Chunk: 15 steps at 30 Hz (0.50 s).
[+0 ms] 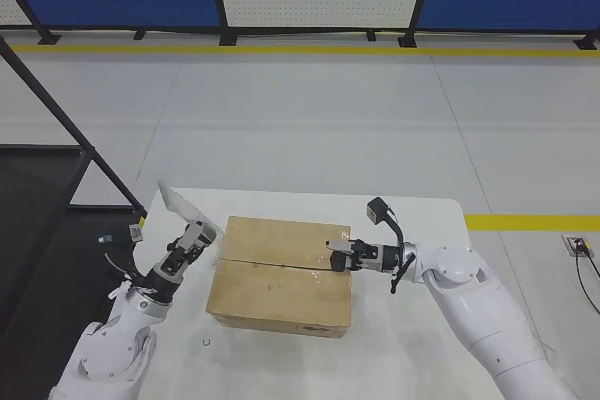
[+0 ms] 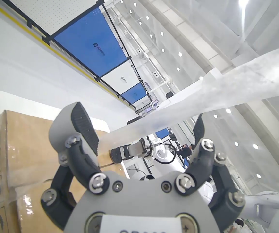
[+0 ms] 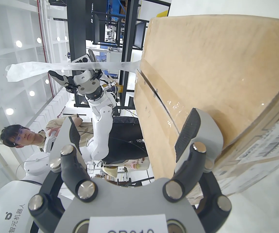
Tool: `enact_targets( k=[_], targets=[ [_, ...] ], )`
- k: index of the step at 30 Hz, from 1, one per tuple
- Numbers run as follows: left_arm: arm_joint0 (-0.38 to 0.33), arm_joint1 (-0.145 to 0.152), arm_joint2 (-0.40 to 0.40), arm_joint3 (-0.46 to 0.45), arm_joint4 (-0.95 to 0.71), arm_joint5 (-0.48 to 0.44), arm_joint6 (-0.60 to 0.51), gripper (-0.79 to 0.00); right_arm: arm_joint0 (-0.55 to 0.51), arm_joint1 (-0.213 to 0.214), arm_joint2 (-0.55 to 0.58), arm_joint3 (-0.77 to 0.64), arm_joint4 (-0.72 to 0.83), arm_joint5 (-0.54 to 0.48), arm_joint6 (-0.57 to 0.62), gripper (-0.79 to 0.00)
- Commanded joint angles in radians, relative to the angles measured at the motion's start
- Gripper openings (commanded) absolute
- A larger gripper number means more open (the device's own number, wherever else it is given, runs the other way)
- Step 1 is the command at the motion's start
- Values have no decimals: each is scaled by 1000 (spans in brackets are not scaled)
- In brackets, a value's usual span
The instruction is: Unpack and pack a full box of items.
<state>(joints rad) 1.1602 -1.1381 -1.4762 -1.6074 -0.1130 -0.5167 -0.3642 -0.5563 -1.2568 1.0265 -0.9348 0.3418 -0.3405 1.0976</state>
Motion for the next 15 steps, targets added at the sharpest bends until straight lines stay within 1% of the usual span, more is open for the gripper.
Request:
enact_targets(
  k=[1, 10, 15],
  targets=[
    [-2, 0, 11, 0, 23, 1, -10, 0, -5, 2, 8, -3, 3, -7, -1, 0],
    [-14, -6, 72, -22, 136, 8, -21, 0, -28, 12, 33, -26, 2, -11, -5, 0],
    [-32, -9, 102, -20, 188, 21, -24, 0, -41, 17, 50, -33, 10, -22, -13, 0]
  ],
)
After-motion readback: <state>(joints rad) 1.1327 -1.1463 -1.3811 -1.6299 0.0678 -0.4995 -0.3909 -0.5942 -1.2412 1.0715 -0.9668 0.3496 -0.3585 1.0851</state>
